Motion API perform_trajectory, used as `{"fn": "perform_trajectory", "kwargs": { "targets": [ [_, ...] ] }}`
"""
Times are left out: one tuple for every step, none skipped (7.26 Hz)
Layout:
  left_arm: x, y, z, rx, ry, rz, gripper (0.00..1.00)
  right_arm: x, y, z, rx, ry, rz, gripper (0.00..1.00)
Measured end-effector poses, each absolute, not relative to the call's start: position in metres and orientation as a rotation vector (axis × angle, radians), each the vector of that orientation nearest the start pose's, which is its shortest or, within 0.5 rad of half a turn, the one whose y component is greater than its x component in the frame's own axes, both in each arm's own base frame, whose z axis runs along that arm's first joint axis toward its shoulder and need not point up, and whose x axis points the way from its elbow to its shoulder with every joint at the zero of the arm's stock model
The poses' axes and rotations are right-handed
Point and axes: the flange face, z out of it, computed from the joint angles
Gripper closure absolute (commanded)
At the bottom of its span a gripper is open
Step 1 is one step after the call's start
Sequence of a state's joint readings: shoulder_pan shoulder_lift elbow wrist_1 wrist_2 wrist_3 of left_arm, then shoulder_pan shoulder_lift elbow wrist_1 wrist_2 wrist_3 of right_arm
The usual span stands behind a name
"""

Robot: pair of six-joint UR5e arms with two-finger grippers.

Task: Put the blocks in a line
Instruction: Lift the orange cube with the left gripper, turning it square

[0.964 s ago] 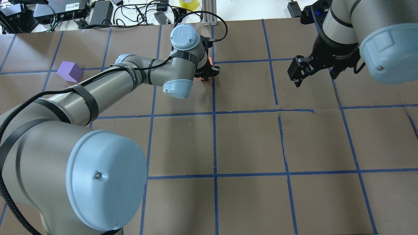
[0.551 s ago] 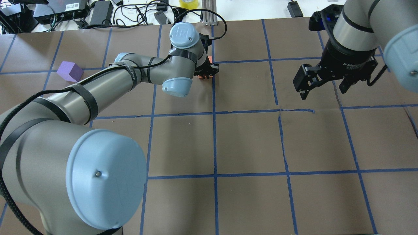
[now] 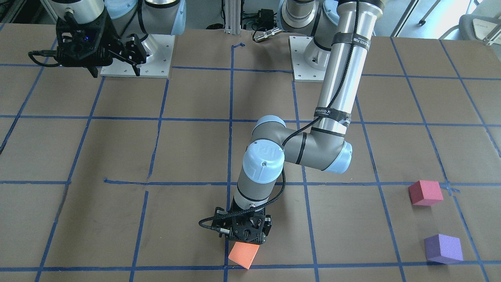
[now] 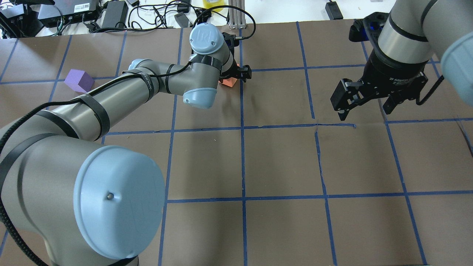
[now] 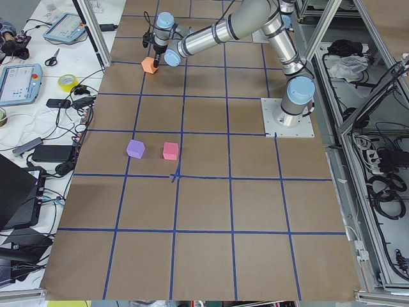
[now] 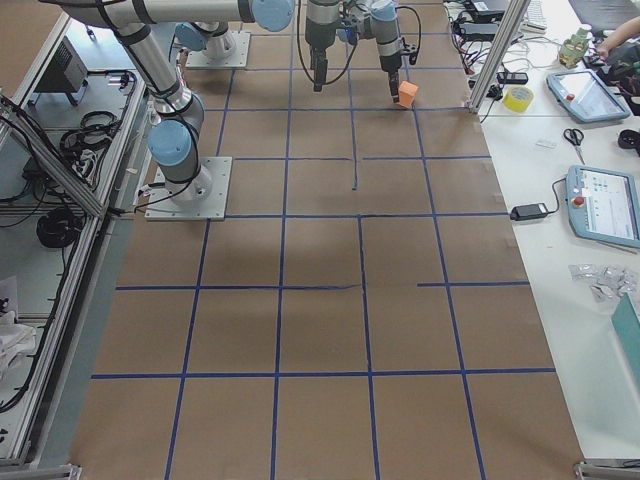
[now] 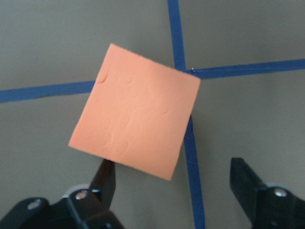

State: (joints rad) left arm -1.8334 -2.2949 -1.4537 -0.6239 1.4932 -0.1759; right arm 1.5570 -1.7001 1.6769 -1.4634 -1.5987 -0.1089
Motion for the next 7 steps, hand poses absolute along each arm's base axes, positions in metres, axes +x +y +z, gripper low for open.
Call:
{"fn": "perform_trajectory", "kwargs": {
  "targets": [
    [-0.325,-0.668,0.194,0.182,3.24,-0.508,0.0,0.125,-0.43,0.485,-0.152,3.158,0.137,0.0],
    [-0.323,-0.668,0.191,0.225,3.229,-0.505,0.0,0.124,-0.43,0.484,-0.152,3.159,0.14,0.0],
    [-0.318,-0.671,0.192,0.267,3.217,-0.513,0.0,0.124,-0.43,0.484,-0.153,3.159,0.143,0.0],
    [-0.31,-0.677,0.194,0.286,3.209,-0.54,0.04,0.125,-0.43,0.483,-0.154,3.157,0.145,0.0],
    [-0.3,-0.684,0.195,0.283,3.204,-0.581,0.07,0.126,-0.432,0.481,-0.153,3.144,0.147,0.0],
    [-0.291,-0.691,0.197,0.269,3.201,-0.621,0.07,0.128,-0.433,0.48,-0.155,3.124,0.148,0.0],
    [-0.285,-0.696,0.2,0.26,3.199,-0.668,0.07,0.129,-0.435,0.479,-0.159,3.114,0.143,0.0]
  ]
}}
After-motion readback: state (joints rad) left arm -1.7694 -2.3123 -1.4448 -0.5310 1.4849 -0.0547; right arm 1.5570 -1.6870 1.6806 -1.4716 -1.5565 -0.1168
